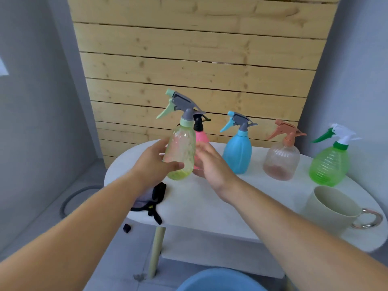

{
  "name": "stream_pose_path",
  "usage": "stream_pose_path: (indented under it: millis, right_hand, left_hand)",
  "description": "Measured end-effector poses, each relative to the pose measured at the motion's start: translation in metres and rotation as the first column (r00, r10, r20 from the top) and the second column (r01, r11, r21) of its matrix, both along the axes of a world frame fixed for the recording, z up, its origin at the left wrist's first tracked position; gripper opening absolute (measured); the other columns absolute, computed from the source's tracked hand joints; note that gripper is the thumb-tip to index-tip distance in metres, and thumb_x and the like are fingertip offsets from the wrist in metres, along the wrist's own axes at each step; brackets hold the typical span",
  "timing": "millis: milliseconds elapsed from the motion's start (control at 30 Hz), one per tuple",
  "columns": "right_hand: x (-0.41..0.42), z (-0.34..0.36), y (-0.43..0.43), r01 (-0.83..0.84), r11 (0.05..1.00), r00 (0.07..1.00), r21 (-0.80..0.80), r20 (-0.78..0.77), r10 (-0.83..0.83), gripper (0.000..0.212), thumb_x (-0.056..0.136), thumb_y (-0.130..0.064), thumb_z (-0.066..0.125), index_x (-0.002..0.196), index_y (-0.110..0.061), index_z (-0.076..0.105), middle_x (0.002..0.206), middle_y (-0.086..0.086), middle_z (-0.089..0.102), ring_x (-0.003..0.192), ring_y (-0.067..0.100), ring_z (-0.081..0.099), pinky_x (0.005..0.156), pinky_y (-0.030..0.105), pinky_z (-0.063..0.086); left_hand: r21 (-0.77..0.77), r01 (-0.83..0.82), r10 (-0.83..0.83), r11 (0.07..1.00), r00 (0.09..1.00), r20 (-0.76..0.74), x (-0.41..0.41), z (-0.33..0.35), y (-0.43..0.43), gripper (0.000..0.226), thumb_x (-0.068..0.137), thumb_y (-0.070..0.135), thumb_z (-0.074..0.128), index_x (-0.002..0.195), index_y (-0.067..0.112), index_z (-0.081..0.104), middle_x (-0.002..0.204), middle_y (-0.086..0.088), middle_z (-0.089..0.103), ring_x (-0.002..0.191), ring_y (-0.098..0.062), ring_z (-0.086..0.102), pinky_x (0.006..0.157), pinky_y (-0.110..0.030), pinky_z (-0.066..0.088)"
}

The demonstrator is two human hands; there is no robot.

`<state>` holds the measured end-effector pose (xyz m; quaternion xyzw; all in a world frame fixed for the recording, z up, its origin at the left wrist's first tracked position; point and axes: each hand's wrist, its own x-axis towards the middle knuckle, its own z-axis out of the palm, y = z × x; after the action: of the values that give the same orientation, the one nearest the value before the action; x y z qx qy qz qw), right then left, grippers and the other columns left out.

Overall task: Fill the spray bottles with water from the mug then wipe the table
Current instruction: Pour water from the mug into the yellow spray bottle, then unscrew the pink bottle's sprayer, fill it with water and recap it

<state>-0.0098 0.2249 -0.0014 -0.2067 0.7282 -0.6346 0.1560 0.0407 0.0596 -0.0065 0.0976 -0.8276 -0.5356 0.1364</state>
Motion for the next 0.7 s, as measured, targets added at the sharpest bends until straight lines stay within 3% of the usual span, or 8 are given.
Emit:
stream_pose_path:
  millis: [167,300,400,467,600,700]
  right_hand:
    - [-0.021,-0.005,-0.068,-0.067,0.998,0.998,0.020,-0.019,0.068,0.036,0.097,-0.034,0.035,0.094,-0.056,0.063,0.112,-0.016,0.070,0.115,0.013,0.061,0.108,0.044,0.043]
    - [-0.043,-0.018,-0.094,-0.069,0.997,0.997,0.027,-0.040,0.070,0.039,0.087,-0.039,0.035,0.113,-0.046,0.063,0.117,-0.015,0.069,0.116,0.013,0.061,0.107,0.045,0.044]
    - [-0.053,-0.024,-0.104,-0.068,0.997,0.996,0.047,-0.051,0.071,0.031,0.097,-0.028,0.033,0.097,-0.043,0.061,0.106,-0.015,0.066,0.112,0.014,0.060,0.109,0.044,0.042]
    - [-0.061,-0.029,-0.109,-0.072,0.996,0.995,0.060,-0.068,0.076,0.037,0.101,-0.022,0.030,0.093,-0.046,0.058,0.104,-0.018,0.064,0.111,0.013,0.058,0.109,0.039,0.042]
    - [-0.070,-0.033,-0.116,-0.096,0.995,0.989,0.036,-0.111,0.100,0.044,0.101,-0.019,0.029,0.134,-0.038,0.052,0.104,-0.026,0.058,0.105,0.002,0.055,0.103,0.027,0.041]
    - [-0.071,-0.036,-0.118,-0.085,0.992,0.985,0.097,-0.140,0.098,0.049,0.098,-0.023,0.029,0.143,-0.038,0.044,0.128,-0.020,0.055,0.120,0.006,0.050,0.108,0.032,0.039]
  left_hand:
    - [0.016,-0.081,0.080,0.997,0.996,0.036,-0.029,-0.007,-0.065,0.074,0.082,0.006,0.083,0.144,0.034,0.055,0.117,0.005,0.068,0.116,-0.021,0.066,0.103,-0.044,0.053]
    - [0.057,-0.083,0.080,0.995,0.996,0.049,-0.049,-0.018,-0.086,0.072,0.084,0.004,0.082,0.143,0.036,0.054,0.118,0.004,0.067,0.119,-0.023,0.063,0.108,-0.049,0.050]
    - [0.081,-0.077,0.073,0.994,0.996,0.050,-0.061,-0.027,-0.096,0.071,0.085,0.003,0.081,0.139,0.039,0.054,0.120,0.004,0.067,0.118,-0.024,0.065,0.108,-0.052,0.050]
    - [0.111,-0.076,0.072,0.991,0.997,0.039,-0.066,-0.033,-0.101,0.068,0.085,0.003,0.081,0.133,0.043,0.055,0.120,0.005,0.067,0.118,-0.024,0.065,0.109,-0.052,0.050]
    - [0.188,-0.063,0.061,0.980,0.998,0.019,-0.074,-0.039,-0.106,0.062,0.088,0.000,0.076,0.126,0.043,0.055,0.117,0.007,0.067,0.118,-0.024,0.066,0.109,-0.050,0.051]
    - [0.200,-0.060,0.055,0.978,0.998,0.030,-0.078,-0.042,-0.107,0.066,0.090,0.002,0.076,0.139,0.039,0.053,0.122,0.006,0.066,0.120,-0.023,0.065,0.110,-0.049,0.049]
